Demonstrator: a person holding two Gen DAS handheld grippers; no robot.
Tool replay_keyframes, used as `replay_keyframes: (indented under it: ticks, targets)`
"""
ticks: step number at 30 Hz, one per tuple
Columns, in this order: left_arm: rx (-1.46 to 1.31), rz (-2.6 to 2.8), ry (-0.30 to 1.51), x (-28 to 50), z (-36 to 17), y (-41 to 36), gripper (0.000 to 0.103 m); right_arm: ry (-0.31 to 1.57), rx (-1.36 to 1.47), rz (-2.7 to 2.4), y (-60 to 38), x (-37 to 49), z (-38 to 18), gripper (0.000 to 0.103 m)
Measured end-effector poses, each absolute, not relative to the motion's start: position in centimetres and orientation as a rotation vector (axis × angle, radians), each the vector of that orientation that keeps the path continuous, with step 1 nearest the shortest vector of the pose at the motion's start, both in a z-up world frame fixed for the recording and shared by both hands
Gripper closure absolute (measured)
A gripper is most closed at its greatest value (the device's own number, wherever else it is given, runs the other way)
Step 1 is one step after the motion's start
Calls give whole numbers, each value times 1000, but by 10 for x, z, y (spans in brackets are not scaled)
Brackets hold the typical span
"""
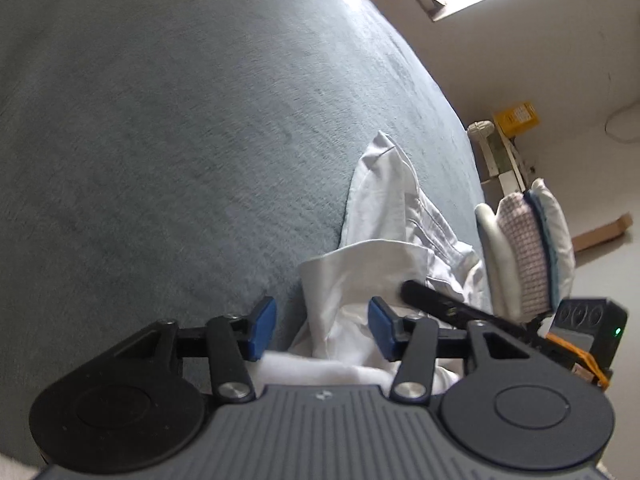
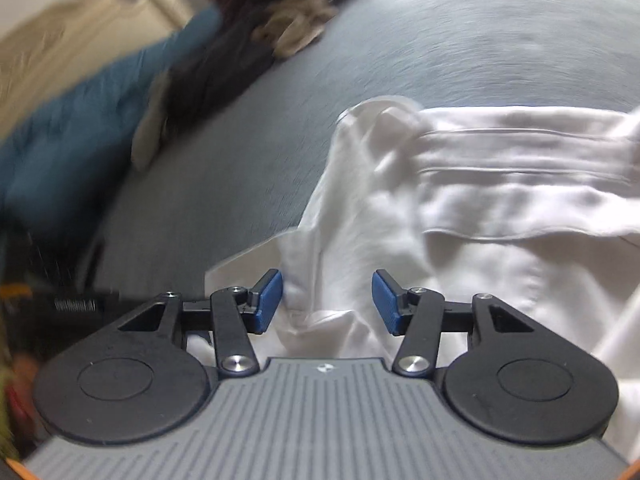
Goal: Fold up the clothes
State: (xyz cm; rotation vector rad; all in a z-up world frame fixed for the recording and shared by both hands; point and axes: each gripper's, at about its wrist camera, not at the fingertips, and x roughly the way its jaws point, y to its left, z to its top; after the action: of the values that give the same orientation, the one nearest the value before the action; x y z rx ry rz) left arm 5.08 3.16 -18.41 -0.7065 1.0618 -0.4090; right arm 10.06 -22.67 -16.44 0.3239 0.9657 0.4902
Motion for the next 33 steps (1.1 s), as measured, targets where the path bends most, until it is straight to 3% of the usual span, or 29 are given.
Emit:
replay_keyframes:
  ticks: [3, 5, 7, 14, 15, 17, 27, 33]
  targets:
    - [-655, -424, 1031, 53, -181, 23, 70, 977, 268, 485, -211, 101, -171, 57]
    - [-631, -433, 1022, 52, -180, 20, 87, 967, 336, 500, -217, 99, -168, 57]
    - [-610, -442, 1004, 50, -179, 17, 92, 937, 385, 516, -222, 94, -164, 56]
    - [-624, -522, 925, 39, -170, 18, 96, 913, 285, 540, -218, 83, -166, 55]
    - [-630, -536, 912, 37, -168, 18, 96, 927, 272, 538, -214, 84, -170, 60]
    - [-645, -567, 890, 36, -164, 18, 98, 943, 268, 531, -210, 86, -174, 98]
    - [-845, -788, 897, 65, -164, 8, 98, 812, 574, 446, -265, 40, -126, 99]
    - [-828, -757, 1017, 107, -199, -7, 99, 888, 621, 330, -283, 61, -156, 99]
